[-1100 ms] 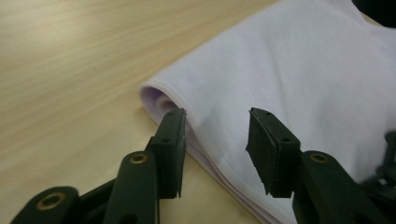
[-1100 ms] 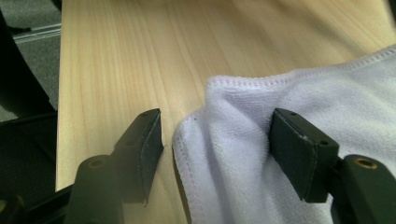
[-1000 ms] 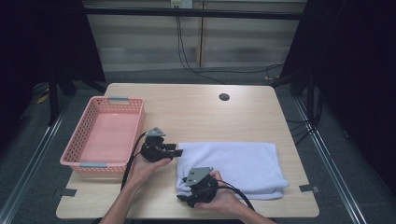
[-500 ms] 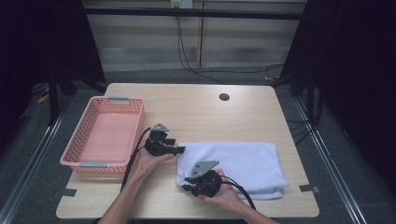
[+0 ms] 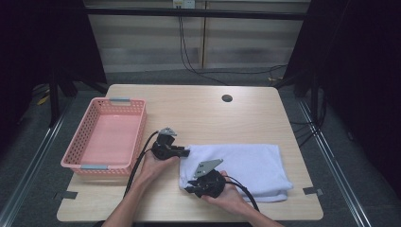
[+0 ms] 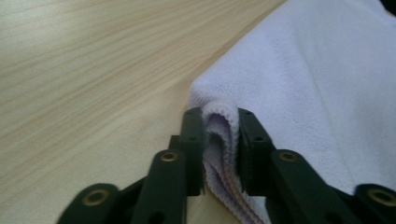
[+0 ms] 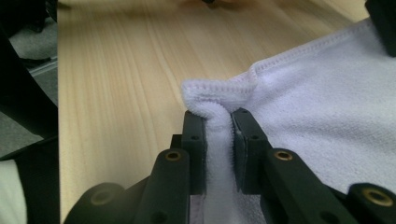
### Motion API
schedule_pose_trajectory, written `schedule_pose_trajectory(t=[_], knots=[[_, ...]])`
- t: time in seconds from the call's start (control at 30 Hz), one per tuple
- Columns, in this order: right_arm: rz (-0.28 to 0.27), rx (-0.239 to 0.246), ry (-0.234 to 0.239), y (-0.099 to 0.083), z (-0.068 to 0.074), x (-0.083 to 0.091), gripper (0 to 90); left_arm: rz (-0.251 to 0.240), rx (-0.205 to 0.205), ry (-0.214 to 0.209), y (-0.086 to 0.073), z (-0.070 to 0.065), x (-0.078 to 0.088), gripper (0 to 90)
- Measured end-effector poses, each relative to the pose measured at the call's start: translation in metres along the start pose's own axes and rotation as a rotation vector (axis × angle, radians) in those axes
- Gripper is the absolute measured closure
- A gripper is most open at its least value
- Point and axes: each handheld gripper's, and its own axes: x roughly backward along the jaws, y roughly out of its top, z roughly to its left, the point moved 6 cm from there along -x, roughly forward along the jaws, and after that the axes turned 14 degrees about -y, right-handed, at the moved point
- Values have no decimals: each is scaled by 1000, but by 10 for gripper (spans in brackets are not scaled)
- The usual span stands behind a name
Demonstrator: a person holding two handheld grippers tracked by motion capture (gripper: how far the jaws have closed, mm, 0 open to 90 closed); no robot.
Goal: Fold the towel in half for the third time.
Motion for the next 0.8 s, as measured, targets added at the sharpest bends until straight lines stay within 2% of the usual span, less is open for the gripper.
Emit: schedule_pose_trajectory(t=[0.03,0.13,0.2,0.3,0.37,0.47,0.6,0.7,0.8], knots=[[-2,-4,6,1,-1,1,777,-19,17,-13,2,0,3,787],[-11,-31,18,4,-4,4,779,-57,12,-38,10,-3,9,795],[-24,-44,27,8,-7,8,780,-89,22,-51,16,-5,10,795],[-55,-77,37,16,-12,15,780,-105,16,-47,27,-7,15,795],[-77,-90,38,23,-15,22,781,-134,23,-52,34,-9,20,795],[-130,-119,51,38,-22,35,782,-157,25,-47,42,-11,29,796],[-167,-125,52,53,-26,45,783,-201,19,-36,55,-14,44,796],[-188,-127,52,66,-27,51,784,-208,4,-17,64,-17,56,798],[-218,-133,59,81,-26,55,785,-232,10,-18,70,-18,67,797]])
